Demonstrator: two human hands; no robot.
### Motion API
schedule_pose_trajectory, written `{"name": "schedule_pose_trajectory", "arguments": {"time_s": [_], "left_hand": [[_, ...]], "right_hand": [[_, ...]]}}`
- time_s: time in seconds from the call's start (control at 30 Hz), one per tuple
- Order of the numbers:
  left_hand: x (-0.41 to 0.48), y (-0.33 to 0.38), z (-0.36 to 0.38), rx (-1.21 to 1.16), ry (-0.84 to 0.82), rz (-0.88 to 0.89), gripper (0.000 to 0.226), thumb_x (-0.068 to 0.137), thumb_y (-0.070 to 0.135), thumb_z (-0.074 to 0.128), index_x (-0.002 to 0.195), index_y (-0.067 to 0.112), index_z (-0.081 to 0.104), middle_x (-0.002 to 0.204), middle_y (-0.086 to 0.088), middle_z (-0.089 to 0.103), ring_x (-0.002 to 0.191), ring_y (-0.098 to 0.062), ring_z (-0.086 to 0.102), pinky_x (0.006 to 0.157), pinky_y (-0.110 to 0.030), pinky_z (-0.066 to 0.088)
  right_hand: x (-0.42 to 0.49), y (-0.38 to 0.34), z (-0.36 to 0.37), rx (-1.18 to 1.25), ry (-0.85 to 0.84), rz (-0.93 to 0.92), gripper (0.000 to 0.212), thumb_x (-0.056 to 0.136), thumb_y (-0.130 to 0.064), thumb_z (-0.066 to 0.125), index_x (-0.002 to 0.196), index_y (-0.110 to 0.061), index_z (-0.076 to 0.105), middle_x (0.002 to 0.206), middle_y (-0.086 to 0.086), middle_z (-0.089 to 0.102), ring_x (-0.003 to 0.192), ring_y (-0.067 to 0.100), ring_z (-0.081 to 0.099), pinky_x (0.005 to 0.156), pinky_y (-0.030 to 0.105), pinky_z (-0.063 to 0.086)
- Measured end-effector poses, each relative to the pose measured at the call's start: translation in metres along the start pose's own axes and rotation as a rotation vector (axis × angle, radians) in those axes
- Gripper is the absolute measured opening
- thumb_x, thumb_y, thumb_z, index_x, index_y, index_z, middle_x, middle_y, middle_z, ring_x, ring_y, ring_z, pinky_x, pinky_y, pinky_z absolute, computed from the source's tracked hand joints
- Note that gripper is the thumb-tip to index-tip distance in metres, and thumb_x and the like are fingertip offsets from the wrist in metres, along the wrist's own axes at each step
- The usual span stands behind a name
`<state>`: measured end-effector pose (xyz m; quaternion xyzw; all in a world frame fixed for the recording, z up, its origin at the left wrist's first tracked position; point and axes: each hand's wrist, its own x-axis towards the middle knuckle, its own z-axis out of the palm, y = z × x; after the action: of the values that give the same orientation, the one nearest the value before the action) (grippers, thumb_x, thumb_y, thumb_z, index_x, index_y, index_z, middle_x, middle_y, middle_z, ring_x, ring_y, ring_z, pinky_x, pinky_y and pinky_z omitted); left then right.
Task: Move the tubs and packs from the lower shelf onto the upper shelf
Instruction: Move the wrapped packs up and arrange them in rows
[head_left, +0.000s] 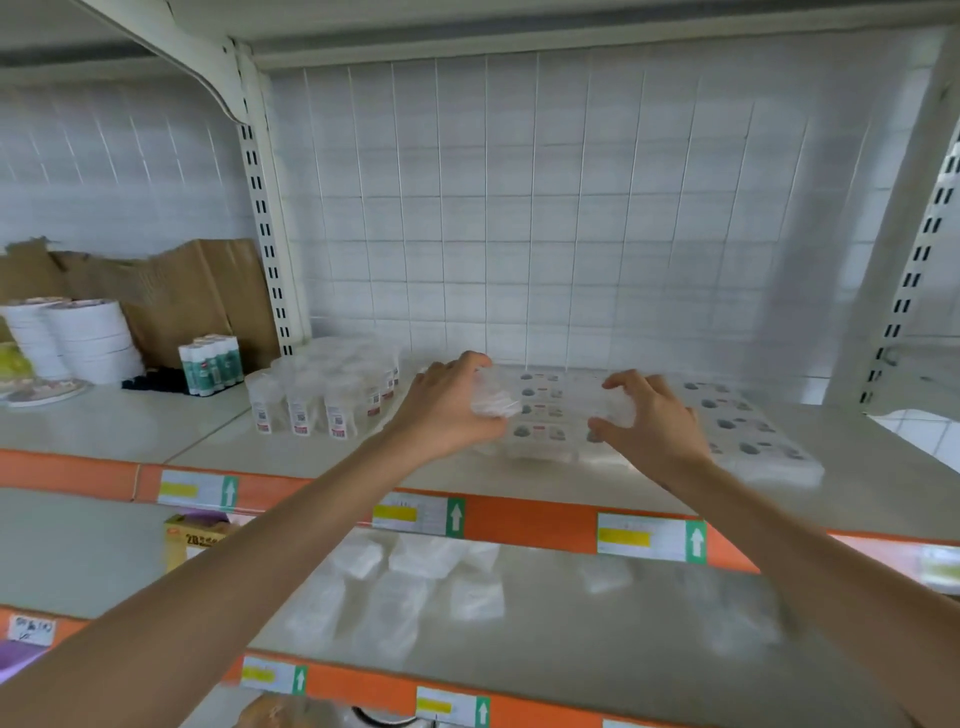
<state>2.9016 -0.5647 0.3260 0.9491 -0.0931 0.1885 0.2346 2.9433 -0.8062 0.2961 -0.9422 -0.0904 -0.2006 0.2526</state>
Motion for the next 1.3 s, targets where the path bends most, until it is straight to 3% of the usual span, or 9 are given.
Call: {"name": "schedule_pose_trajectory", "arguments": {"time_s": [0.3, 0.43, 0.5, 0.57, 0.67, 0.87, 1.03, 1.17, 1.3], "left_hand": [[0.035, -0.001, 0.029, -0.056, -0.042, -0.024, 0.07, 0.077, 0.042, 0.074, 0.139, 0.032, 0.042, 0.125, 0.003, 0.052, 0.117, -0.016, 0.047, 0.095, -0.036, 0.043], [0.05, -0.003, 0.033, -0.096, 0.009, -0.08, 0.065, 0.076, 0.051, 0.073, 0.132, 0.03, 0.046, 0.117, 0.005, 0.05, 0.105, -0.013, 0.05, 0.083, -0.032, 0.044], [0.057, -0.002, 0.034, -0.128, 0.023, -0.149, 0.063, 0.073, 0.055, 0.074, 0.122, 0.026, 0.047, 0.111, 0.005, 0.051, 0.099, -0.014, 0.053, 0.08, -0.034, 0.049], [0.064, -0.001, 0.036, -0.206, 0.019, -0.227, 0.066, 0.071, 0.061, 0.075, 0.115, 0.021, 0.046, 0.105, 0.007, 0.052, 0.093, -0.013, 0.057, 0.075, -0.034, 0.051], [0.074, 0.0, 0.039, -0.368, 0.001, -0.323, 0.073, 0.079, 0.065, 0.068, 0.122, 0.014, 0.039, 0.109, 0.007, 0.049, 0.094, -0.012, 0.054, 0.074, -0.032, 0.047], [0.087, -0.009, 0.032, -0.69, 0.022, -0.446, 0.061, 0.096, 0.053, 0.051, 0.133, 0.009, 0.029, 0.12, -0.001, 0.046, 0.102, -0.019, 0.049, 0.08, -0.035, 0.041], [0.082, -0.019, 0.027, -0.874, 0.044, -0.493, 0.05, 0.095, 0.053, 0.053, 0.12, 0.014, 0.033, 0.122, -0.008, 0.054, 0.107, -0.022, 0.058, 0.095, -0.04, 0.05], [0.074, -0.029, 0.027, -0.909, 0.072, -0.483, 0.052, 0.096, 0.057, 0.047, 0.124, 0.014, 0.042, 0.117, -0.006, 0.059, 0.097, -0.018, 0.06, 0.076, -0.032, 0.049], [0.064, -0.047, 0.014, -0.738, 0.06, -0.481, 0.06, 0.099, 0.061, 0.028, 0.124, 0.015, 0.057, 0.111, -0.006, 0.061, 0.104, -0.024, 0.058, 0.078, -0.035, 0.042]], "right_hand": [[0.031, 0.014, 0.02, -0.083, -0.168, 0.019, 0.047, 0.088, -0.047, 0.063, 0.129, -0.028, 0.048, 0.139, 0.003, 0.045, 0.125, 0.027, 0.047, 0.106, 0.044, 0.028], [0.035, 0.011, 0.022, -0.126, -0.079, -0.032, 0.047, 0.089, -0.055, 0.058, 0.127, -0.028, 0.052, 0.139, 0.0, 0.046, 0.133, 0.021, 0.039, 0.11, 0.041, 0.023], [0.034, 0.006, 0.023, 0.002, 0.002, -0.098, 0.041, 0.087, -0.052, 0.063, 0.12, -0.028, 0.058, 0.13, -0.005, 0.054, 0.126, 0.017, 0.047, 0.106, 0.038, 0.032], [0.03, -0.006, 0.023, 0.231, -0.03, -0.119, 0.034, 0.082, -0.049, 0.071, 0.107, -0.026, 0.064, 0.11, -0.009, 0.065, 0.107, 0.007, 0.059, 0.089, 0.025, 0.047], [0.023, -0.033, 0.026, 0.412, -0.15, -0.069, 0.032, 0.077, -0.049, 0.077, 0.098, -0.027, 0.068, 0.087, -0.012, 0.07, 0.079, -0.005, 0.064, 0.065, 0.009, 0.046], [0.037, -0.061, 0.031, 0.482, -0.07, 0.055, 0.042, 0.083, -0.045, 0.073, 0.116, -0.027, 0.055, 0.088, -0.016, 0.067, 0.075, -0.005, 0.062, 0.052, 0.013, 0.048], [0.042, -0.07, 0.045, 0.805, -0.147, 0.165, 0.034, 0.087, -0.031, 0.072, 0.116, -0.013, 0.067, 0.086, -0.002, 0.075, 0.071, 0.009, 0.069, 0.059, 0.023, 0.054], [0.043, -0.075, 0.052, 1.011, -0.097, 0.199, 0.024, 0.089, -0.02, 0.071, 0.111, -0.011, 0.071, 0.086, 0.001, 0.074, 0.072, 0.009, 0.067, 0.062, 0.023, 0.053], [0.038, -0.075, 0.054, 1.046, -0.056, 0.113, 0.024, 0.089, -0.01, 0.069, 0.113, -0.014, 0.069, 0.095, 0.006, 0.073, 0.074, 0.013, 0.069, 0.062, 0.021, 0.053]]}}
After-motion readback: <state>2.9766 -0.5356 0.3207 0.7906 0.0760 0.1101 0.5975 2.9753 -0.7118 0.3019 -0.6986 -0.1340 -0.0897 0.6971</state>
